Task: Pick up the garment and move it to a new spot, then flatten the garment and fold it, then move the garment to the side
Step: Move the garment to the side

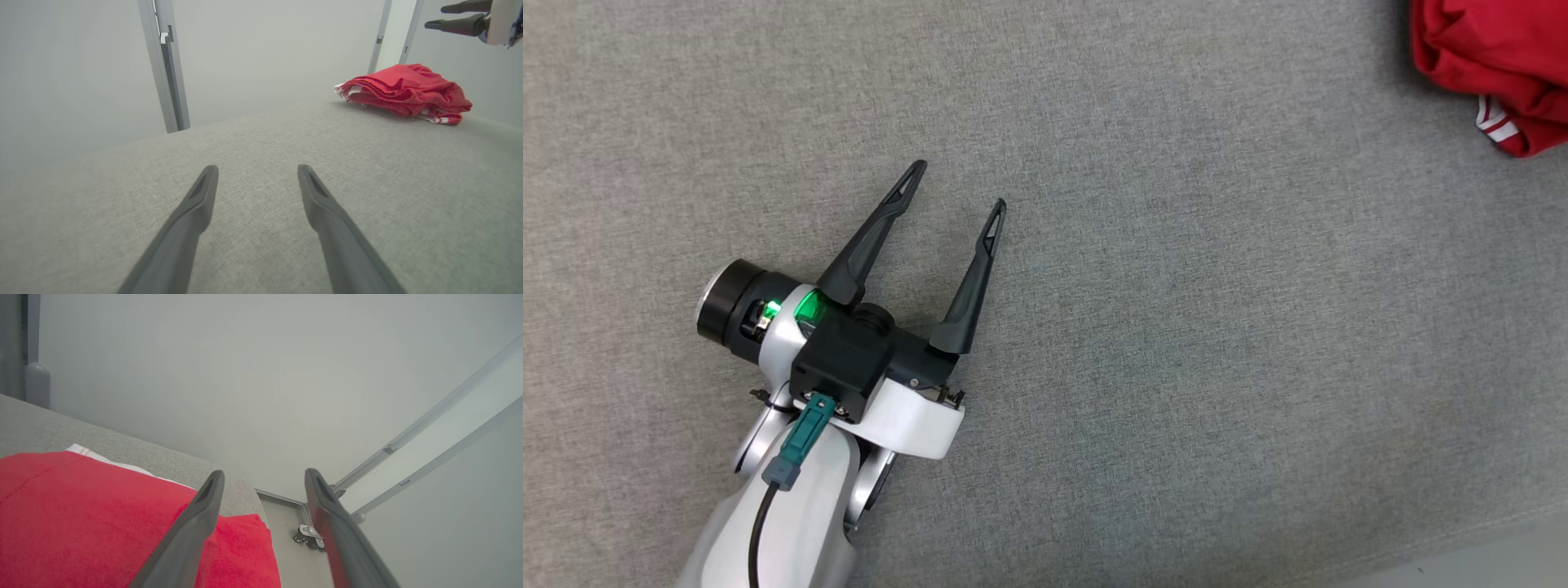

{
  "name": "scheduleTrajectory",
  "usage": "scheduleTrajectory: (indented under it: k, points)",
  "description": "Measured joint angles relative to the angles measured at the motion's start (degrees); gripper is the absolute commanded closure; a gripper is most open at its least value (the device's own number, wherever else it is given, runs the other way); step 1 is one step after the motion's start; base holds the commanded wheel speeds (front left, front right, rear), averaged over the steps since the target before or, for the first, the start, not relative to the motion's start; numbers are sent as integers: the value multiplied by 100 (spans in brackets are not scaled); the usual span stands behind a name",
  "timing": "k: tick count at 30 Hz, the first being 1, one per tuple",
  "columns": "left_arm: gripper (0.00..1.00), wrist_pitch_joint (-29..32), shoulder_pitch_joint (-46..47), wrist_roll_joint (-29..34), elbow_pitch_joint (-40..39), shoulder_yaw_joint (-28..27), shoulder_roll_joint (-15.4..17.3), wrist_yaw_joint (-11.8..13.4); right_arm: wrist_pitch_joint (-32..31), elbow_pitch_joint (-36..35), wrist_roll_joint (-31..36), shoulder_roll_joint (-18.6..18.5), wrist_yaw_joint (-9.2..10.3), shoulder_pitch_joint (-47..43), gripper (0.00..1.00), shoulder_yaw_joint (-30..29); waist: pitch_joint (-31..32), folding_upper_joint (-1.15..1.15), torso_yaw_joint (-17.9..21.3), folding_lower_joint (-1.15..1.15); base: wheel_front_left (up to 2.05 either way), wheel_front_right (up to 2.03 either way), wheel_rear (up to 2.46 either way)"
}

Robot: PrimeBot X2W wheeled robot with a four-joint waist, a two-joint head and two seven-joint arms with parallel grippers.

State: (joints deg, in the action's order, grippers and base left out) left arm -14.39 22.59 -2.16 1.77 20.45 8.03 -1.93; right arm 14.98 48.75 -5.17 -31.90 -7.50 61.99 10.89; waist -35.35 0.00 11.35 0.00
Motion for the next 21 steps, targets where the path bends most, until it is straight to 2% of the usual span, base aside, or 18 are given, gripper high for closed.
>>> scheduleTrajectory:
  k: [5,10,16,21]
  points:
    - [0,-12,-120,-154,113,-68,-62,107,0,-703,531,770,0,-216,0,-723,245,0,-23,0,0,0,0]
    - [0,-36,-249,-443,216,-225,-237,305,0,-1490,326,1599,0,-878,0,-710,596,0,-89,0,0,0,0]
    - [0,-54,-475,-975,245,-623,-393,623,0,-2224,-146,2052,0,-1610,0,-360,1053,0,-264,0,0,0,0]
    - [0,-60,-612,-1291,202,-951,-465,757,0,-2882,-459,2375,0,-2252,0,-353,1433,0,-459,0,0,0,0]
